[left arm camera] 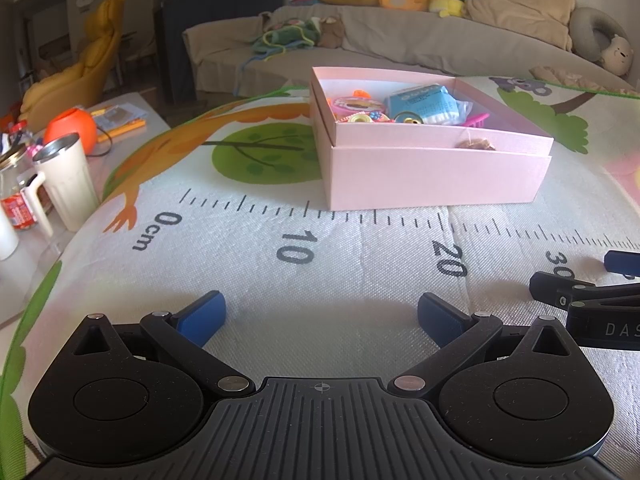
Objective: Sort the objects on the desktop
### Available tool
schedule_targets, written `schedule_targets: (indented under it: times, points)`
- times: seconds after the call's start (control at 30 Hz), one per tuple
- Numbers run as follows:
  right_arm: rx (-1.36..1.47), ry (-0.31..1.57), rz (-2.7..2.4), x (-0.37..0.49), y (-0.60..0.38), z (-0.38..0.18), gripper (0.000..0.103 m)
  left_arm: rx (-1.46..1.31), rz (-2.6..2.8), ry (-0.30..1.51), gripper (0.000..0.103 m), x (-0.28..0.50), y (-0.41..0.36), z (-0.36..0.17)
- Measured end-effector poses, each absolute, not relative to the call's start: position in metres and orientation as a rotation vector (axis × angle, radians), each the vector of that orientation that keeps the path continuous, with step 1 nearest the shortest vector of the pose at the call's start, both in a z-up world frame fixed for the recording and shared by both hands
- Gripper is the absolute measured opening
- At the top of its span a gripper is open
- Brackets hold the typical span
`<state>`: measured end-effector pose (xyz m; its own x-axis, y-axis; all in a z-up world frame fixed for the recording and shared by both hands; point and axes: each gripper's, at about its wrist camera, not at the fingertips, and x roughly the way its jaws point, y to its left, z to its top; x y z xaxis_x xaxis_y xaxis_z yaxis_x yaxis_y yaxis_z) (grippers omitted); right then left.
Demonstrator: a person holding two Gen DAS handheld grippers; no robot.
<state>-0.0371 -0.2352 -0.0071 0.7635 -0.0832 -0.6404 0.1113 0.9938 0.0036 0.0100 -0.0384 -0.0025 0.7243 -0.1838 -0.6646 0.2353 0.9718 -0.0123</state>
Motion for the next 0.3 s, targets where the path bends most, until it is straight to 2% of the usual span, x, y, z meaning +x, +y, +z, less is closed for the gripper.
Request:
schedule_targets:
  times: [0.3]
  points:
    - [0.042, 0.694, -0.106, -0.0371, -0.2353, -0.0071, 0.103, 0.078, -0.231, 0.727, 0.103, 0.0101, -0.0385, -0.0029]
